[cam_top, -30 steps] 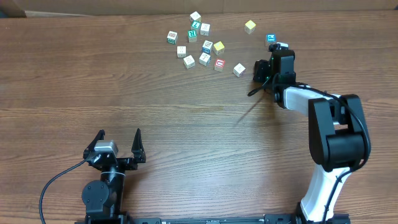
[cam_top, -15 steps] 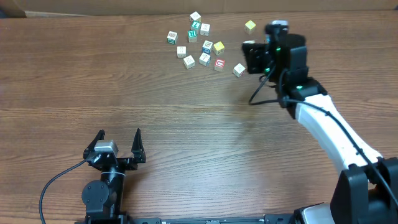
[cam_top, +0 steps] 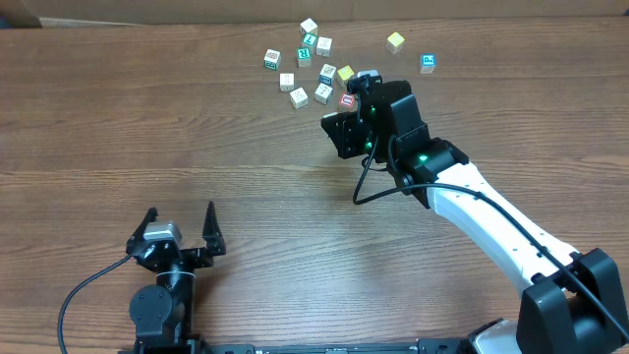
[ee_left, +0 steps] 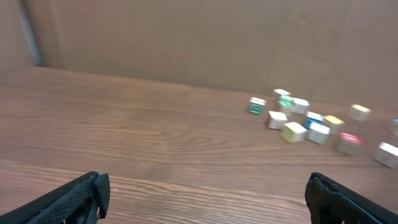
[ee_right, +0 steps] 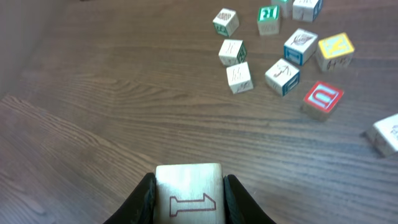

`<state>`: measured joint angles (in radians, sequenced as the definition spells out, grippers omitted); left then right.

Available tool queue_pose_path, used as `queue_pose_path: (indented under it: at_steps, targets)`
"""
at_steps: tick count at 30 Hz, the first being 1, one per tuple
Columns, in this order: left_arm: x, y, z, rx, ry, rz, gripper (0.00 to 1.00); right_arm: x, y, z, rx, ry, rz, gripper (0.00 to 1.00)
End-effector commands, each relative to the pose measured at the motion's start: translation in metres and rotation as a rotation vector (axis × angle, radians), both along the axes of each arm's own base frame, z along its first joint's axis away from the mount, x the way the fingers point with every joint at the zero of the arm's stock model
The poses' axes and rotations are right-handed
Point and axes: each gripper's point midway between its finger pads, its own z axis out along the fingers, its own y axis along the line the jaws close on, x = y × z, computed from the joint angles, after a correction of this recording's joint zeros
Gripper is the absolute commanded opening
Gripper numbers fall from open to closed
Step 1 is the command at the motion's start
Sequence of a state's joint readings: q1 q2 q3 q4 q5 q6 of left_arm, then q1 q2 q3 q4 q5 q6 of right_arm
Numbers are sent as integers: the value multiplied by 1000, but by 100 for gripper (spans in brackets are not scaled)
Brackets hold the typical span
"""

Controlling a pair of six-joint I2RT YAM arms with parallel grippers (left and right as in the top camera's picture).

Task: Form a horizontal line
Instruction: 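Carry the '1' block left toward the table center with the right gripper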

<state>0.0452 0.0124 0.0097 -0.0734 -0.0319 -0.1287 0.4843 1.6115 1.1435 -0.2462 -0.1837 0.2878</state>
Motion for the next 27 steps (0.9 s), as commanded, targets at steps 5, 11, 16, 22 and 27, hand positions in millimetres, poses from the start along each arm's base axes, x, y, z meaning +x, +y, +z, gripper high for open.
queue_pose_path:
  at_steps: [5,11,16,22,27]
  targets:
    - [-3,22,2,184,13,120,100,-8,12,8,20,-3,16,19]
    - [-3,22,2,350,37,108,99,-10,23,-12,2,34,35,18]
    - [-3,22,2,360,39,104,100,-10,43,-41,2,78,52,18]
    - [-3,22,2,410,46,101,100,-10,52,-61,6,110,51,18]
    - [-3,22,2,449,52,96,100,-9,54,-65,32,140,24,18]
